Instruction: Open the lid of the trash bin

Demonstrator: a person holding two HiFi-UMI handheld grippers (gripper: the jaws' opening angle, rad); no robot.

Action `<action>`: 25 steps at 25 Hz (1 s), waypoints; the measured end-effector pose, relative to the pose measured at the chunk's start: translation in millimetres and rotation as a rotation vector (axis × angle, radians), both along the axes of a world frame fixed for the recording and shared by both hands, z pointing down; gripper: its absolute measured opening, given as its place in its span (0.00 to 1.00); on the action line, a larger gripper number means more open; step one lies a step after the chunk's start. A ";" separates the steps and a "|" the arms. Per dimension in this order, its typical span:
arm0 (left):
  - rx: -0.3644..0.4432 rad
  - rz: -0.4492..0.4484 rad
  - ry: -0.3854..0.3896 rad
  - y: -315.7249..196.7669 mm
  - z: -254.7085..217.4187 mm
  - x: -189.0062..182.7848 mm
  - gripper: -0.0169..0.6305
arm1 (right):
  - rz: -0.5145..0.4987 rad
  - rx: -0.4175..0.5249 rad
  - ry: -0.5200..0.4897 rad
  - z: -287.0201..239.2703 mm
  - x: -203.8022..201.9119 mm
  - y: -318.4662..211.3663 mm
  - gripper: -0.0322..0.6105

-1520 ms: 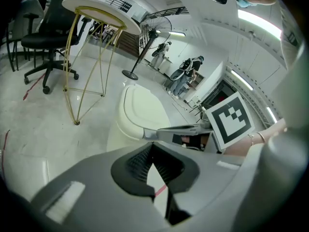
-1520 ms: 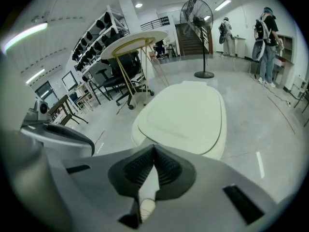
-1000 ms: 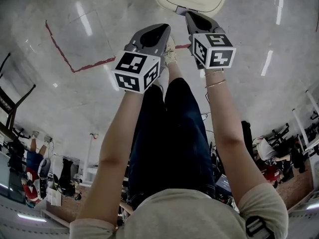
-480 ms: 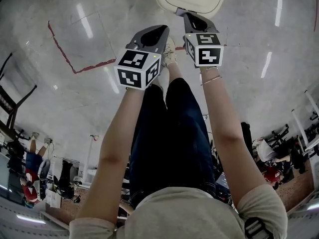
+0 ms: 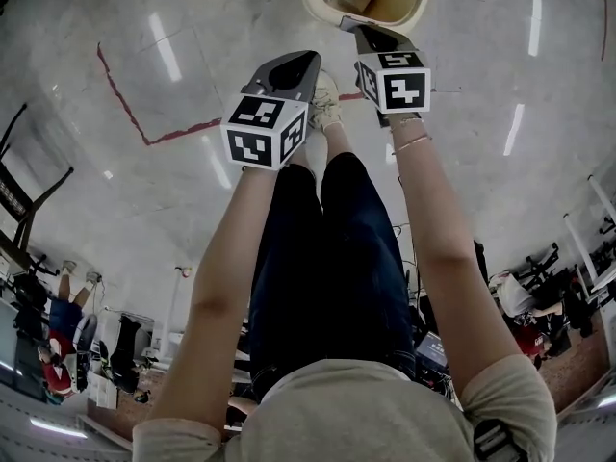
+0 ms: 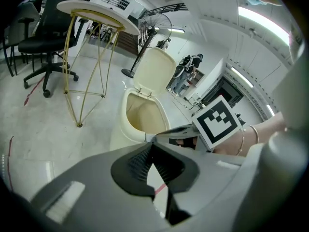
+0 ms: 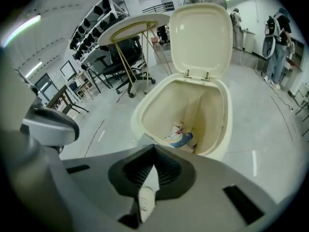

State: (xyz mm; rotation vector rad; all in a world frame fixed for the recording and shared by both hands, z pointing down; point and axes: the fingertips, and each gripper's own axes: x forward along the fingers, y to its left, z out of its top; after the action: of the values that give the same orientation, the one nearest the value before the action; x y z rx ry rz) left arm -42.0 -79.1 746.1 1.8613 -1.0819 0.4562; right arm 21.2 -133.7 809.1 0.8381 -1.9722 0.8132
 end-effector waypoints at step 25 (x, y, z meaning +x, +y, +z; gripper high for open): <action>0.069 0.113 0.014 -0.6 -160.3 4.3 0.04 | 0.100 0.188 -0.157 -228.3 14.9 29.7 0.06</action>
State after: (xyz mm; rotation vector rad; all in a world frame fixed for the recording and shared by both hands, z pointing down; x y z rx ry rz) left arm -37.7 -79.6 585.8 1.9914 -0.9974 0.4754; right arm 36.1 -104.1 580.7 1.0159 -2.1855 0.7796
